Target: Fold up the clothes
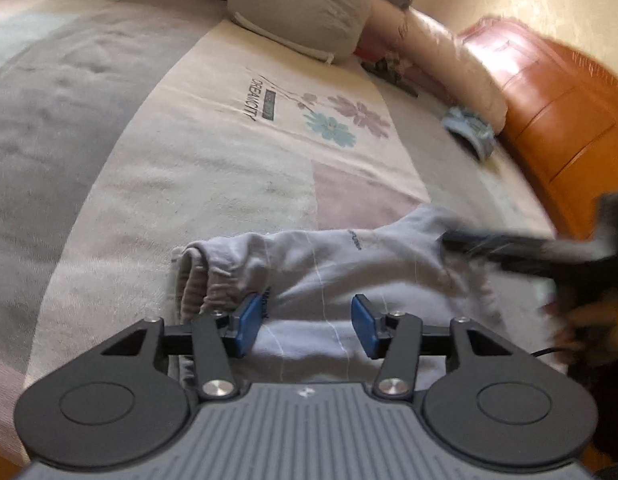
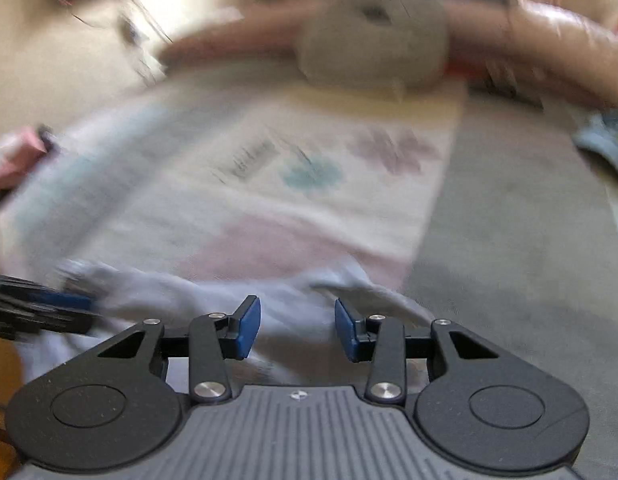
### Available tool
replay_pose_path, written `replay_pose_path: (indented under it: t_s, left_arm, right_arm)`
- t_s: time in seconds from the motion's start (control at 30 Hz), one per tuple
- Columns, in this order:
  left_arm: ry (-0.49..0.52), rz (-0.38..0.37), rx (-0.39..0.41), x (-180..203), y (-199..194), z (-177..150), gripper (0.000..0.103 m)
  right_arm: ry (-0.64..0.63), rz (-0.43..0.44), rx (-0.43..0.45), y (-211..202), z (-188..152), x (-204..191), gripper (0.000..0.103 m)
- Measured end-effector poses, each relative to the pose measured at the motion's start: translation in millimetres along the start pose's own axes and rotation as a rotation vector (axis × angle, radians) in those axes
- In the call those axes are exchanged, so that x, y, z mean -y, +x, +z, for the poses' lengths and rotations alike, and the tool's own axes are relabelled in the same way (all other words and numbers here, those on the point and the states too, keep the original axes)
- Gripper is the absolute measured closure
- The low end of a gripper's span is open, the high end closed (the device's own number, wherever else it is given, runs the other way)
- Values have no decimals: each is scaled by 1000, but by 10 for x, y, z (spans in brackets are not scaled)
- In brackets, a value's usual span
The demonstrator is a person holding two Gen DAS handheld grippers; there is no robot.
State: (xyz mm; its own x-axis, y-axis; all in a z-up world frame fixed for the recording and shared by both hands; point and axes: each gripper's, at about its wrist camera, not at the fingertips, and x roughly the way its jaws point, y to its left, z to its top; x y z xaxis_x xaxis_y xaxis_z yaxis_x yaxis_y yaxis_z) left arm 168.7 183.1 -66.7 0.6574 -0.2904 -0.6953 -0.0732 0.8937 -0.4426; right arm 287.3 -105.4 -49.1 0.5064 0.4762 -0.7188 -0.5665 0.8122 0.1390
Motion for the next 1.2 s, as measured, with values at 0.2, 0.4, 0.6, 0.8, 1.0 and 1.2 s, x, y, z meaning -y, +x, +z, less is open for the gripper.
replay_pose_path:
  t_s: [0.2,0.4,0.6,0.8,1.0,1.2]
  left_arm:
    - [-19,-25,20,-57,-146,36,51]
    - [-15,-33,3,-109,-66,7,47]
    - [112,-72,38,97,-336,12,44]
    - [270,-60,-66,327,-299,-132,35]
    - [260,51,-110,337,-305,-148,38]
    - [342,-62,-73,713,-318,-100,34]
  right_arm:
    - [26,-44,27,-55,109,6,69]
    - [-8,-63,-83,296,171,20,68]
    - [6,-27,-7,-412,22,170,57]
    - [77,99,-41,-948,-687,112,58]
    - [154,81,-85,-994,-1069,50,60]
    - [126,78,-11,-1023,-953,44,51]
